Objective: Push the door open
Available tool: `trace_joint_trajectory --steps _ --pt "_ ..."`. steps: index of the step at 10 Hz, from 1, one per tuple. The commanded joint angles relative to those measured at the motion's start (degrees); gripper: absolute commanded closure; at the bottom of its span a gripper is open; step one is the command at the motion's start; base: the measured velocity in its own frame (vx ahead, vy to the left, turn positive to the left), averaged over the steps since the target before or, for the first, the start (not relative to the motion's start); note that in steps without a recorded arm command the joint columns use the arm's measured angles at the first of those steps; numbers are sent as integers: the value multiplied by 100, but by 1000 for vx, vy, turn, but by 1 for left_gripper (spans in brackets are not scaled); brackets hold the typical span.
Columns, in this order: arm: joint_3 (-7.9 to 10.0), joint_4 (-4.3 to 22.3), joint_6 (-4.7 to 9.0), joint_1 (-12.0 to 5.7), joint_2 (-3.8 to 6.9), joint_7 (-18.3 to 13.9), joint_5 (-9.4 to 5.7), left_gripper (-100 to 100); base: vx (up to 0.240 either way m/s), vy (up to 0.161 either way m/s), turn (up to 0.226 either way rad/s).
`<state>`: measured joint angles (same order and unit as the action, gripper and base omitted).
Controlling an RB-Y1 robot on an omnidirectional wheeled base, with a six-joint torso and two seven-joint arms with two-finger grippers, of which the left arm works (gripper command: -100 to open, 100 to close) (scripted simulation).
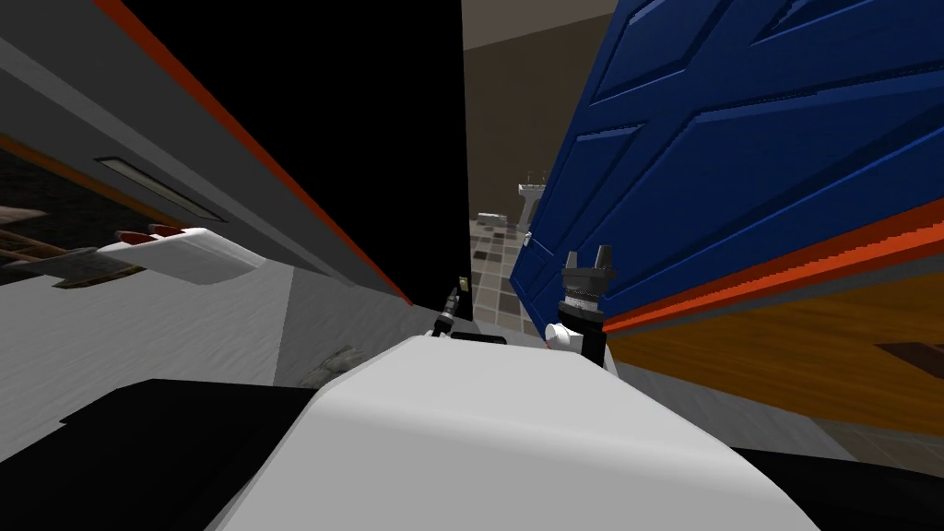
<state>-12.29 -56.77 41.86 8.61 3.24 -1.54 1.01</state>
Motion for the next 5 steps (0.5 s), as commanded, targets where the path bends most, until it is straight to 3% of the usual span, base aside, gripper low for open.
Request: trace_joint_trajectory --steps 1,4,5 --pt "29 56 5 -47 -17 11 -9 -100 202 -48 -18" --pt "80 152 13 -129 -104 23 -25 -100 188 -37 -21" --pt "68 127 10 -109 -80 19 -21 -100 82 -16 9"
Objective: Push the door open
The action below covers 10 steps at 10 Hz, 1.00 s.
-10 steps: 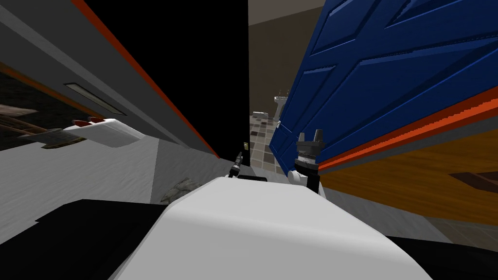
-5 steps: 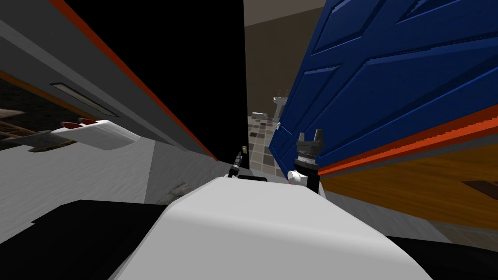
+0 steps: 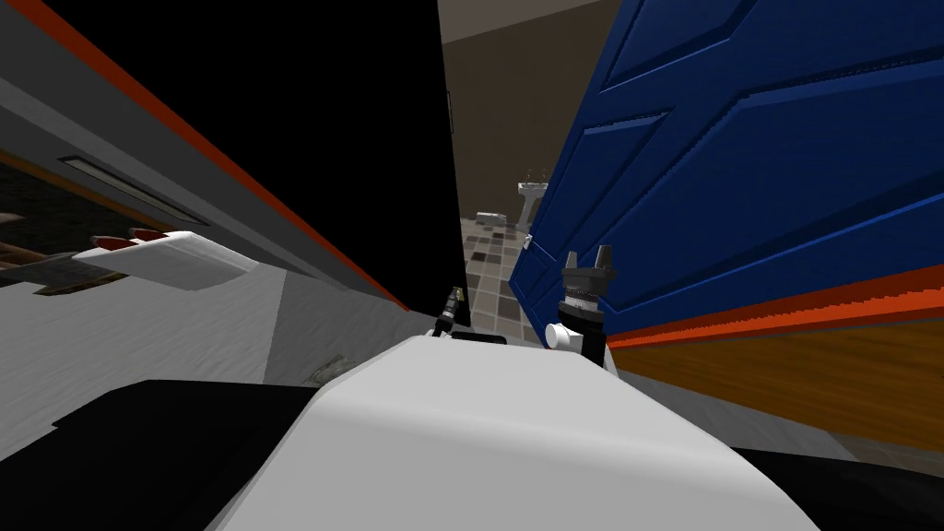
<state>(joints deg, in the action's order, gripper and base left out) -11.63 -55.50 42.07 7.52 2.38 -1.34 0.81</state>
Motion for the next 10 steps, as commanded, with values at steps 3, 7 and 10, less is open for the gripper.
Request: trace_joint_trajectory --steps 3,7,10 --pt "2 0 -10 -1 5 -1 -1 100 -23 4 -7" --pt "67 33 -24 -15 50 31 -24 100 24 -6 11" --pt "196 71 -19 -54 111 91 -71 100 158 -61 43"
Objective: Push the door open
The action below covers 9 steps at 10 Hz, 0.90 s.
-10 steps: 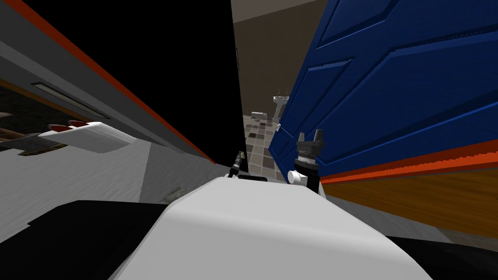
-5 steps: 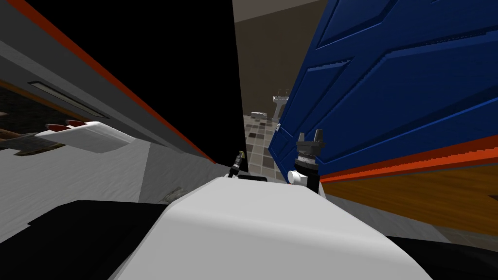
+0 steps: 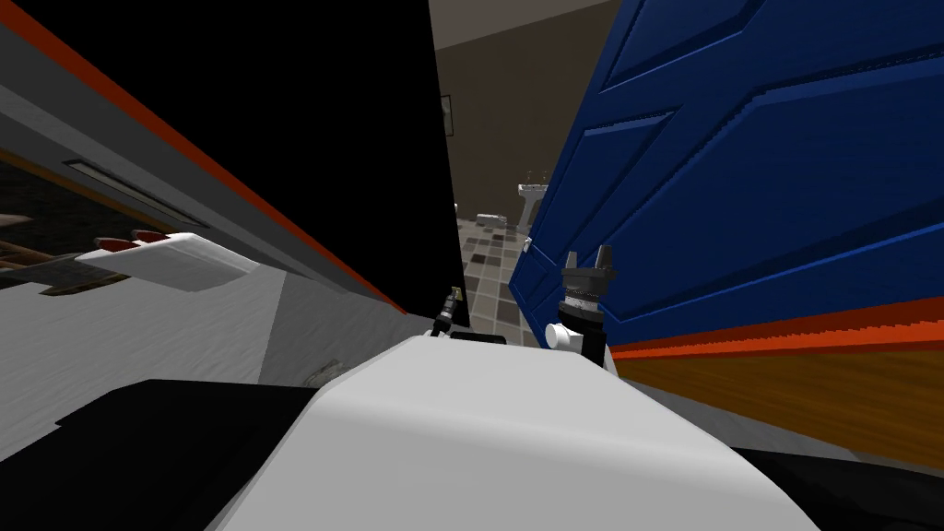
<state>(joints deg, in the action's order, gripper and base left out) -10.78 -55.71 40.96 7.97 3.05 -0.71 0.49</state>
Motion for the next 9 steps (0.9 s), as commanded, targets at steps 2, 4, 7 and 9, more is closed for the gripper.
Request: trace_joint_trajectory --steps 2,4,7,9 --pt "228 126 96 -134 80 82 -81 100 194 -43 56" --pt "363 166 101 -175 103 144 -130 100 203 -50 118" --pt "252 103 123 -78 98 83 -117 -100 -107 -37 24" --pt "231 58 115 -44 76 67 -125 -100 -179 -16 21"
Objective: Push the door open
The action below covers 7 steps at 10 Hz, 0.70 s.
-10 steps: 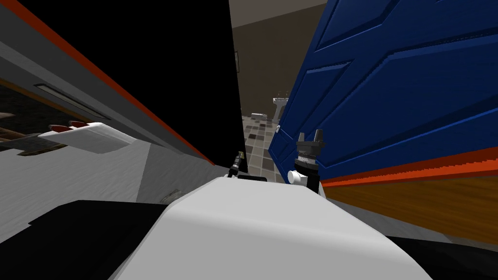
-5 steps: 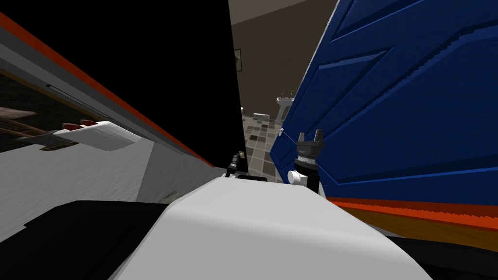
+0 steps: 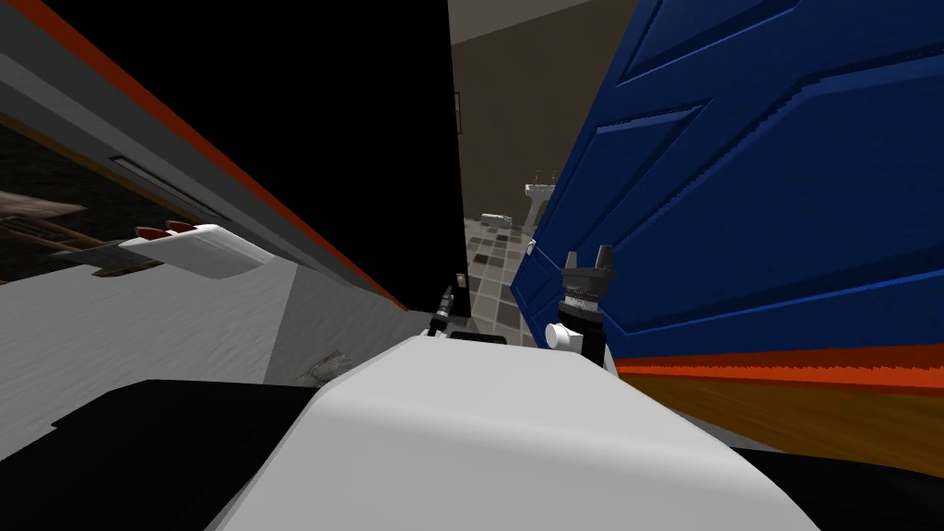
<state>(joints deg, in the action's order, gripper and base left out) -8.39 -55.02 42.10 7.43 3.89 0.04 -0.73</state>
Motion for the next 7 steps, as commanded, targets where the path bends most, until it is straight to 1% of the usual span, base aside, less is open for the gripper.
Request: trace_joint_trajectory --steps 1,3,4,5,7 --pt "-22 -41 -5 33 -34 -18 -8 -100 -196 -19 36" --pt "-51 -103 -17 80 -116 -41 -19 -100 -200 -18 28" --pt "-40 -77 -8 64 -92 -28 -15 -100 -93 -14 6" --pt "-24 -53 3 47 -63 -21 -22 -100 60 -15 -28" --pt "-7 -31 14 29 -47 -13 -27 -100 147 -14 -14"
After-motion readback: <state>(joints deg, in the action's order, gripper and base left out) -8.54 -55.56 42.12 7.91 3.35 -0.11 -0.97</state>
